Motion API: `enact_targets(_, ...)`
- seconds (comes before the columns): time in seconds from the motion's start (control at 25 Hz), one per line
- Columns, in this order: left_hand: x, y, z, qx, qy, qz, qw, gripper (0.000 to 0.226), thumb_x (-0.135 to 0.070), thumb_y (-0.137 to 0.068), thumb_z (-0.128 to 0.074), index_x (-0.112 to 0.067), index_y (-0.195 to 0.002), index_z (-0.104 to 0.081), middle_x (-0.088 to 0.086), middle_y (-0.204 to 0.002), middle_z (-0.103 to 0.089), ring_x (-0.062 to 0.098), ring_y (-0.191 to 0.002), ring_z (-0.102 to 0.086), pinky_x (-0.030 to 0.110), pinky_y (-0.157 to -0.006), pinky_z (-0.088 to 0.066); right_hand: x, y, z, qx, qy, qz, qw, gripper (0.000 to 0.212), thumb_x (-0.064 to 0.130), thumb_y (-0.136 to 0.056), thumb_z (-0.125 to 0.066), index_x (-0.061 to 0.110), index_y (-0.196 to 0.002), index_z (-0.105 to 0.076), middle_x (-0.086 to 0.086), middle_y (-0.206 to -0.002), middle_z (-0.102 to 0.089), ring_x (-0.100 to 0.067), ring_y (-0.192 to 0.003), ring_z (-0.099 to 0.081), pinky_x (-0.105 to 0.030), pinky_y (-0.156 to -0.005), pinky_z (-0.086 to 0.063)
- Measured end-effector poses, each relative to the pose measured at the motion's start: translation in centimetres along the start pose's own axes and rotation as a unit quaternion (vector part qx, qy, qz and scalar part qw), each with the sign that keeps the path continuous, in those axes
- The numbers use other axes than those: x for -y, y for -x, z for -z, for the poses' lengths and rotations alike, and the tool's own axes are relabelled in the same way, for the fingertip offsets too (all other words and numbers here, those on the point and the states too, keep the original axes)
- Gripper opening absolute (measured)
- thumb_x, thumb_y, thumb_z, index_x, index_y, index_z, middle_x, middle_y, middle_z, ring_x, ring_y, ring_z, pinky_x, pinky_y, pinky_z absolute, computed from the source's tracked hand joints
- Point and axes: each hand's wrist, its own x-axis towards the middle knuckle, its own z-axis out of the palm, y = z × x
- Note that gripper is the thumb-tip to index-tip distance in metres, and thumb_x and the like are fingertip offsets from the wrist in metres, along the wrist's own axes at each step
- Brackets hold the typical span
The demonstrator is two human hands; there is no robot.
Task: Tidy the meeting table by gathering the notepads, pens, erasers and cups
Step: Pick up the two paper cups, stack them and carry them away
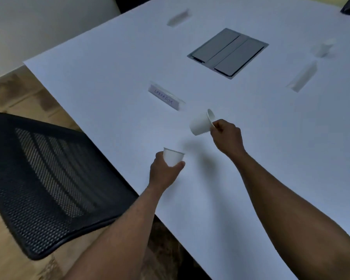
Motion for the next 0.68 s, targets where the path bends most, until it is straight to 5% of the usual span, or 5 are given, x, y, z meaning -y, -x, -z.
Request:
enact_targets(0.16, 0.7, -4.7, -1.0, 0.038, -0.034, 0.040, 0.998, 0.072, -0.042, -0.075, -0.076, -0.022, -0.132, -0.038, 0.003, -0.122, -0.056, 0.019, -0.098, -0.051, 0.029, -0.080, -0.044, -0.9, -7.9, -3.4, 0.017, 0.125, 0.062, 0.990, 0.020, 0.019, -0.092, -0.054, 0.013, -0.105, -0.068, -0.012, -0.102, -0.069, -0.033, -0.094, -0.061, -0.032, -0.072, -0.046)
enact_targets(0.32, 1.1, -6.9, -2.2, 0.026, -0.062, 0.027, 0.997, 0.072, -0.044, -0.074, -0.076, -0.026, -0.132, -0.038, 0.001, -0.122, -0.058, 0.017, -0.096, -0.049, 0.027, -0.081, -0.041, -2.0, -13.0, -6.3, 0.016, 0.211, 0.110, 0.971, 0.022, 0.016, -0.094, -0.048, 0.013, -0.103, -0.068, -0.012, -0.102, -0.068, -0.037, -0.095, -0.059, -0.034, -0.070, -0.042)
enact_targets(0.56, 0.5, -8.1, -3.3, -0.006, -0.090, 0.029, 0.996, 0.068, -0.049, -0.071, -0.073, -0.031, -0.127, -0.037, -0.008, -0.104, -0.051, 0.018, -0.091, -0.050, 0.027, -0.078, -0.039, -3.0, -15.5, -7.8, 0.035, 0.309, 0.121, 0.943, 0.029, 0.012, -0.090, -0.051, 0.022, -0.109, -0.070, -0.012, -0.102, -0.068, -0.036, -0.098, -0.058, -0.032, -0.070, -0.035)
enact_targets(0.68, 0.6, -7.8, -3.4, -0.014, -0.108, 0.021, 0.994, 0.068, -0.049, -0.072, -0.073, -0.030, -0.127, -0.037, -0.008, -0.100, -0.048, 0.017, -0.088, -0.046, 0.026, -0.076, -0.036, -2.7, -14.7, -6.8, 0.058, 0.325, 0.122, 0.936, 0.033, 0.018, -0.088, -0.057, 0.019, -0.120, -0.064, -0.010, -0.122, -0.064, -0.033, -0.112, -0.053, -0.037, -0.082, -0.042)
